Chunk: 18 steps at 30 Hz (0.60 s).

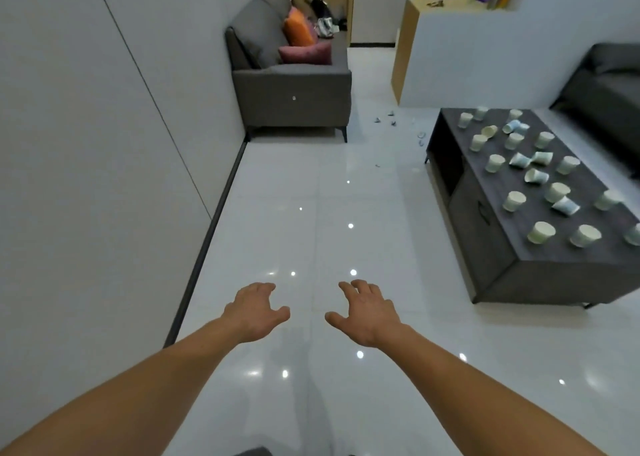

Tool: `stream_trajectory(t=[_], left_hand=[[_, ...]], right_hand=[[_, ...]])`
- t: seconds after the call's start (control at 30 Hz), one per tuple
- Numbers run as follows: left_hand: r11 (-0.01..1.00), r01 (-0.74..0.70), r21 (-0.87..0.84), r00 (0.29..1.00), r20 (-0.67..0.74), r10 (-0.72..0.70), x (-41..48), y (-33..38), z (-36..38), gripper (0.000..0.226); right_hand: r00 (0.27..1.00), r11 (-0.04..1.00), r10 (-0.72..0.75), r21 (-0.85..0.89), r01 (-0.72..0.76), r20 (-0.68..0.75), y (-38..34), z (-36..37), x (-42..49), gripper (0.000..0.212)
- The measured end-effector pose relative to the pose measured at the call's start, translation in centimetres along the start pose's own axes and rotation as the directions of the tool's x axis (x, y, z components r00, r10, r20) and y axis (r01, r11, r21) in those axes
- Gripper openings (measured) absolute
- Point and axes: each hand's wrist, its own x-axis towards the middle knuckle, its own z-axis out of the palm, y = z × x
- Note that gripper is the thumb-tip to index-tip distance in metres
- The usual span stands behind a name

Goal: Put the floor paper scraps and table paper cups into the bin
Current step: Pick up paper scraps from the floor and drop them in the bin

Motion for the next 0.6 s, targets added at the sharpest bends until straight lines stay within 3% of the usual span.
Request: stream_trajectory(t=[0.6], left_hand=[[0.961,-0.273,0.045,0.961,0.065,0.269,31.4,18.2,-10.2,0.072]], right_hand=[[0.968,0.973,0.231,0.009,-0.231,-0.099,12.1,-17.3,25.0,0.074]])
